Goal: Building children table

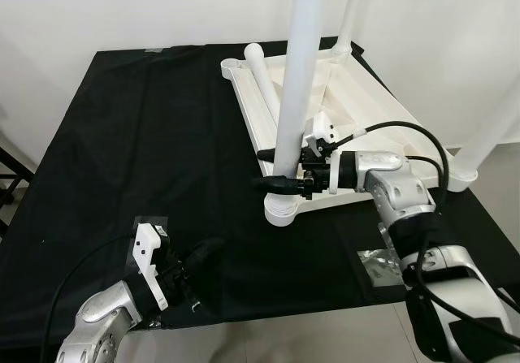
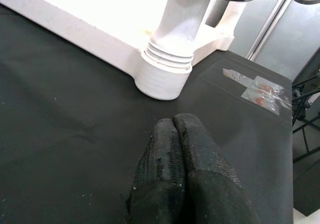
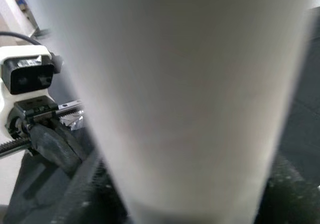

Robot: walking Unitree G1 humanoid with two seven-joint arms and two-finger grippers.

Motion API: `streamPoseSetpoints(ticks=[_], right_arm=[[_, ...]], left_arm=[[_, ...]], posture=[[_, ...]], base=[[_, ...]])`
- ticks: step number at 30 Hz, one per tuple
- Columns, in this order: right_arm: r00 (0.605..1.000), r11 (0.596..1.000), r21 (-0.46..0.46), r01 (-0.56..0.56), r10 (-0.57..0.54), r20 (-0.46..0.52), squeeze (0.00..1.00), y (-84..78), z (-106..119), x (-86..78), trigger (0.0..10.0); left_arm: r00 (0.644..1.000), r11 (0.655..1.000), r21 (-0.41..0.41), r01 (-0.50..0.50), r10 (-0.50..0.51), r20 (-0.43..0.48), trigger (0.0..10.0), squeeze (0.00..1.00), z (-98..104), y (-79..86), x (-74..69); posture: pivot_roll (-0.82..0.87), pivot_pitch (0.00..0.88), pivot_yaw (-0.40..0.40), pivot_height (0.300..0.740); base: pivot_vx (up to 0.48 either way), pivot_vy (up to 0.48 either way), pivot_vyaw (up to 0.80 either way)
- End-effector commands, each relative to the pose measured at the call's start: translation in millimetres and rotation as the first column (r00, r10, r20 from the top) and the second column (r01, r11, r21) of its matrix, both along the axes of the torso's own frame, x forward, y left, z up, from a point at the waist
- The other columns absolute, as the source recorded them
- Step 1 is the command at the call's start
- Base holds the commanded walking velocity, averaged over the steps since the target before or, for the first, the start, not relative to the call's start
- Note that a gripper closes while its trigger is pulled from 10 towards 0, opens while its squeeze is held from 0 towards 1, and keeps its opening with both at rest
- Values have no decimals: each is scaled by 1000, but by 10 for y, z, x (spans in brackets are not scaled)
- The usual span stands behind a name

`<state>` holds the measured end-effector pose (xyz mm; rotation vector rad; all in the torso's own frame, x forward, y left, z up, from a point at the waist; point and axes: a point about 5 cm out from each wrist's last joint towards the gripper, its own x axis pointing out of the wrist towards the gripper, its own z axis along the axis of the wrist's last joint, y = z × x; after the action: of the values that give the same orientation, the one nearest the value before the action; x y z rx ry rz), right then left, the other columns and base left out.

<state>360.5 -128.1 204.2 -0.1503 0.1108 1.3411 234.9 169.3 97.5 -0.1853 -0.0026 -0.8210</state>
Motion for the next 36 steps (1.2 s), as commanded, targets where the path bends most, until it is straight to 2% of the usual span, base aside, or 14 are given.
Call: streamPoseSetpoints(ticks=[1,11,12,13,14,16,17,18,21,27,28,29,34,36], right_arm=[[998,998,-6,-62,62,-22,0,78,-50,-28,0],[974,975,-9,223,-222,51,0,-228,-242,-7,0],[947,947,0,320,-320,37,0,-244,-317,-33,0],[862,862,-5,506,-506,12,0,-230,-467,-56,0],[862,862,-5,506,-506,12,0,-230,-467,-56,0],[694,695,-52,717,-719,-28,0,-75,-780,-293,0],[694,695,-52,717,-719,-28,0,-75,-780,-293,0],[634,636,-68,769,-772,-42,0,15,-877,-451,0],[647,647,-96,756,-762,-34,0,201,-929,-631,0],[666,663,-92,743,-746,3,0,265,-897,-526,0],[661,659,-75,748,-750,3,0,284,-845,-480,10000],[679,678,-37,734,-735,-6,1000,310,-757,-422,10000],[740,739,46,672,-672,-19,1000,401,-511,-361,10000],[818,814,105,571,-576,13,1000,443,-308,-325,10000]], left_arm=[[1000,1000,9,4,-4,-6,10000,0,-30,-19,-4],[1000,1000,-4,5,-5,-11,10000,0,-41,-38,5],[1000,1000,-3,6,-6,-10,10000,0,-37,-42,10],[1000,1000,-4,6,-6,-8,10000,0,-31,-41,17],[1000,1000,-4,6,-6,-8,10000,0,-31,-41,17],[1000,1000,-5,7,-7,-6,10000,0,-17,-35,33],[1000,1000,-5,7,-7,-6,10000,0,-17,-35,33],[1000,1000,-6,8,-8,-5,10000,0,-10,-31,43],[1000,1000,-7,11,-11,-5,10000,0,-9,-31,59],[1000,1000,-7,-3,3,2,10000,0,-8,-24,67],[1000,1000,-6,-9,9,5,10000,0,-6,-22,69],[1000,1000,-5,-10,10,6,10000,0,-5,-26,72],[1000,1000,-7,-3,3,2,10000,0,-5,-40,81],[1000,1000,-6,2,-2,1,10000,0,-4,-51,87]], posture=[[33,85,-29,740],[13,81,-36,740],[-2,85,-43,740],[-8,88,-40,740],[-8,88,-40,740],[-25,97,-25,740],[-25,97,-25,740],[-24,99,-24,740],[-37,84,-33,740],[-23,83,-40,740],[-16,84,-40,740],[-16,84,-40,740],[-12,79,-36,740],[-11,78,-38,740]], base=[[0,0,0],[0,0,0],[0,0,0],[0,0,0],[0,0,0],[0,0,0],[0,0,0],[0,0,0],[0,0,0],[0,0,0],[0,0,0],[0,0,0],[0,0,0],[0,0,0]])
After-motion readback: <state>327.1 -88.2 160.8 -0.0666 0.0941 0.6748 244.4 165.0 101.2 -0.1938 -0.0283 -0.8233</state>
